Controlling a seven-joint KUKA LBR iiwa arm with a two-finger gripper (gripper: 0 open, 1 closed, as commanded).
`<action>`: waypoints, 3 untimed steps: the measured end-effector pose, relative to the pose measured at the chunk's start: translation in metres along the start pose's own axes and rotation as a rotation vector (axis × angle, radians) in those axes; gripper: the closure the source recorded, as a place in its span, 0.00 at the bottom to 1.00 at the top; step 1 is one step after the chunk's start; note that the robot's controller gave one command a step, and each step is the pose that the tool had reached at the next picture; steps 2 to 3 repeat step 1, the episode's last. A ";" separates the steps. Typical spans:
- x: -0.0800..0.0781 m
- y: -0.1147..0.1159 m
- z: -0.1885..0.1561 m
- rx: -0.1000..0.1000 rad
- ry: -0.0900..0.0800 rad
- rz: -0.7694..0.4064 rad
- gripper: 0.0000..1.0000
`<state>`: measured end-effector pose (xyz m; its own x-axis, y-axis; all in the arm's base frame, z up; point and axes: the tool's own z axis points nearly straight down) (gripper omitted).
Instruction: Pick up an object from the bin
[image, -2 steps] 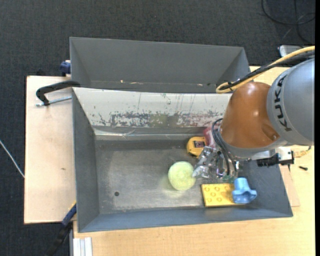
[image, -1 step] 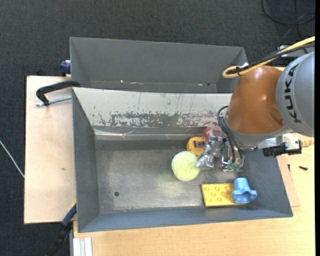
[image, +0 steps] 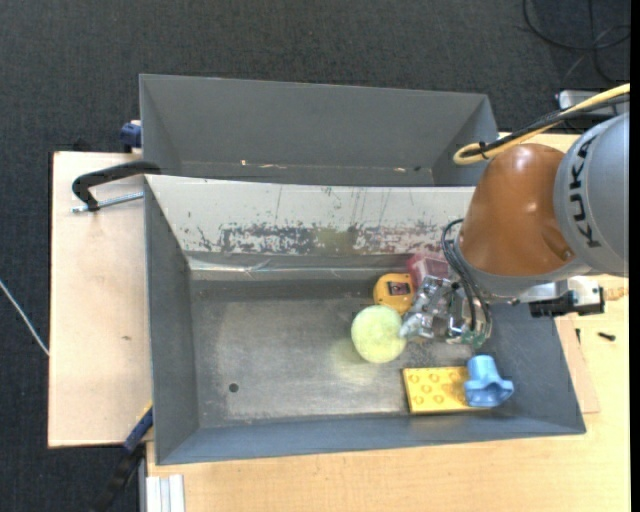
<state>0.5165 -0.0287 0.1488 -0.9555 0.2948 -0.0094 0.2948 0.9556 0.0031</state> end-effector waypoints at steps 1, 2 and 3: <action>0.027 0.012 -0.091 0.002 0.006 0.006 1.00; 0.027 0.012 -0.091 0.002 0.006 0.006 1.00; 0.027 0.012 -0.091 0.002 0.006 0.006 1.00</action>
Offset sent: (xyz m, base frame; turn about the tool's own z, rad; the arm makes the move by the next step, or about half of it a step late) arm 0.0000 0.0000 0.0000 0.0000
